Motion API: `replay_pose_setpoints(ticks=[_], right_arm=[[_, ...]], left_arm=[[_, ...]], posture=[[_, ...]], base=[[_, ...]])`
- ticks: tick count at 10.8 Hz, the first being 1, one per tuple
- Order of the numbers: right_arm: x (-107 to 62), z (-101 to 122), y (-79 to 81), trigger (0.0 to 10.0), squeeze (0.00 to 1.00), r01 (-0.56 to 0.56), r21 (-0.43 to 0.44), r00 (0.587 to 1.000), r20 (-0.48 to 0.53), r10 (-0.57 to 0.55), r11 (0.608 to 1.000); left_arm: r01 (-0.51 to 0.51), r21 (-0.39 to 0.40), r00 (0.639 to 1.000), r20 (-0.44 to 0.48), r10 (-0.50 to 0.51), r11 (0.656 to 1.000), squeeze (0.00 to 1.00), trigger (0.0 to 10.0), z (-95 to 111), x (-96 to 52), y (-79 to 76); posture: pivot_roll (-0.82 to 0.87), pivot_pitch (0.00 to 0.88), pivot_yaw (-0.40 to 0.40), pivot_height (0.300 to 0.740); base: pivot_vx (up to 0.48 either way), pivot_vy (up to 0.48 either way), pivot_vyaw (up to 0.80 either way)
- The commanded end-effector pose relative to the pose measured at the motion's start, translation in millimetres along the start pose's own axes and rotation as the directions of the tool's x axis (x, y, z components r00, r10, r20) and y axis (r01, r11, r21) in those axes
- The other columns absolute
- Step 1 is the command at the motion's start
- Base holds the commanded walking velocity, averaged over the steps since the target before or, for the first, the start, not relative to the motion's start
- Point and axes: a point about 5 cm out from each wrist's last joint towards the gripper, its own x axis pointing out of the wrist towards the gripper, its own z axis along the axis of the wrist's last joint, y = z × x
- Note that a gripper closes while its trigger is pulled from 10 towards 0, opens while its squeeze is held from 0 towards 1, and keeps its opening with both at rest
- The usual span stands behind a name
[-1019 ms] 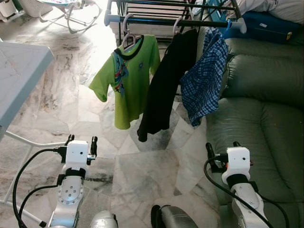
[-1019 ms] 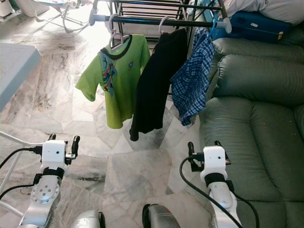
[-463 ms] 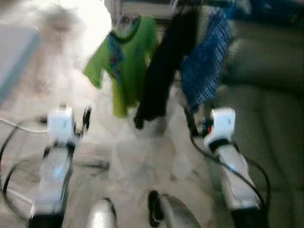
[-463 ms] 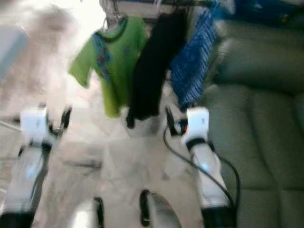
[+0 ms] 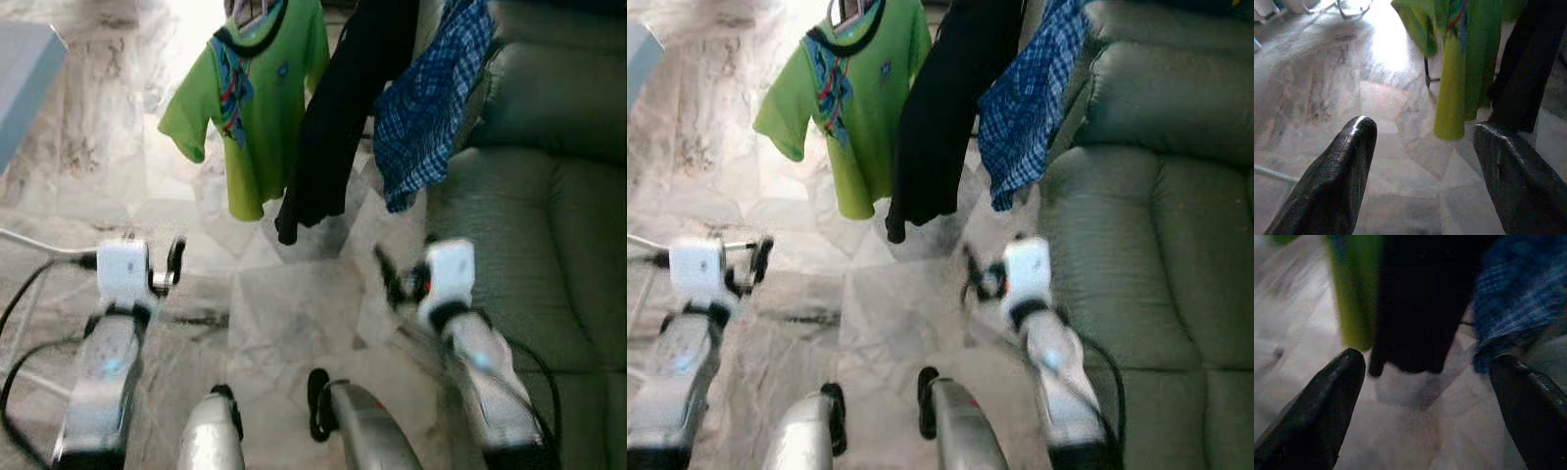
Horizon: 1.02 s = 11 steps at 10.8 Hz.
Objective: Hang hanger
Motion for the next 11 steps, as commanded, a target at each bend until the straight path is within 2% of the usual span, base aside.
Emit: replay_pose_setpoints(ticks=[1,2,3,4,5,6,7,8,9,11], right_arm=[[-12.0,-8.0,-2.0,10.0,0.0,-0.011,-0.025,0.999,-0.034,0.01,1.0],[-18.7,-18.6,-4.9,10.0,0.0,-0.01,-0.032,0.997,-0.076,0.008,0.999],[-20.1,-25.9,-7.0,10.0,0.0,0.007,-0.091,0.998,-0.065,-0.013,0.996],[-15.1,-31.8,-7.9,10.0,0.0,0.105,-0.052,0.991,-0.074,-0.109,0.993],[-7.5,-32.1,-5.4,10.0,0.0,0.151,-0.057,0.986,-0.059,-0.155,0.987],[0.6,-32.2,-6.4,10.0,0.0,0.213,-0.022,0.975,-0.056,-0.214,0.977],[6.6,-28.9,-7.0,10.0,0.0,0.227,0.002,0.973,-0.029,-0.227,0.974],[7.4,-30.0,-8.5,10.0,0.0,0.216,-0.04,0.976,-0.014,-0.217,0.976],[7.2,-35.7,-14.8,10.0,0.0,0.233,-0.056,0.972,-0.028,-0.235,0.971],[7.8,-42.0,-33.9,10.0,0.0,0.279,-0.07,0.958,-0.054,-0.283,0.958]], left_arm=[[0.033,0.019,0.999,-0.035,-0.032,0.999,0.0,10.0,-8.8,-10.2,-5.5],[0.056,0.018,0.997,-0.045,-0.055,0.998,0.0,10.0,-14.1,-15.7,-10.3],[0.062,0.028,0.997,-0.037,-0.061,0.998,0.0,10.0,-17.1,-16.0,-16.7],[0.043,0.026,0.999,-0.022,-0.042,0.999,0.0,10.0,-17.0,-8.3,-24.2],[0.035,0.001,0.998,-0.06,-0.035,0.999,0.0,10.0,-20.9,0.0,-32.6],[0.056,0.001,0.995,-0.08,-0.056,0.998,0.0,10.0,-21.9,7.5,-43.6],[0.072,-0.01,0.995,-0.07,-0.072,0.997,0.0,10.0,-19.9,14.4,-48.2],[0.099,-0.031,0.99,-0.095,-0.102,0.995,0.0,10.0,-22.2,21.4,-52.6],[0.143,-0.066,0.983,-0.107,-0.149,0.988,0.0,10.0,-22.1,27.4,-59.3],[0.129,-0.045,0.988,-0.076,-0.132,0.991,0.0,10.0,-12.8,41.7,-65.9]], posture=[[0.0,0.303,-0.052,0.74],[0.01,0.258,-0.058,0.74],[0.02,0.183,-0.057,0.74],[0.02,0.129,-0.062,0.74],[0.02,0.093,-0.059,0.74],[0.01,0.072,-0.057,0.74],[-0.01,0.06,-0.05,0.74],[-0.02,0.042,-0.05,0.74],[-0.01,0.025,-0.054,0.74],[-0.02,0.0,-0.065,0.74]], base=[[0.0,0.0,0.0],[0.0,0.0,0.0],[0.0,0.0,0.0],[0.0,0.0,0.0],[0.0,0.0,0.0],[0.0,0.0,0.0],[0.0,0.0,0.0],[0.0,0.0,0.0],[0.0,0.0,0.0],[0.0,0.0,0.0]])
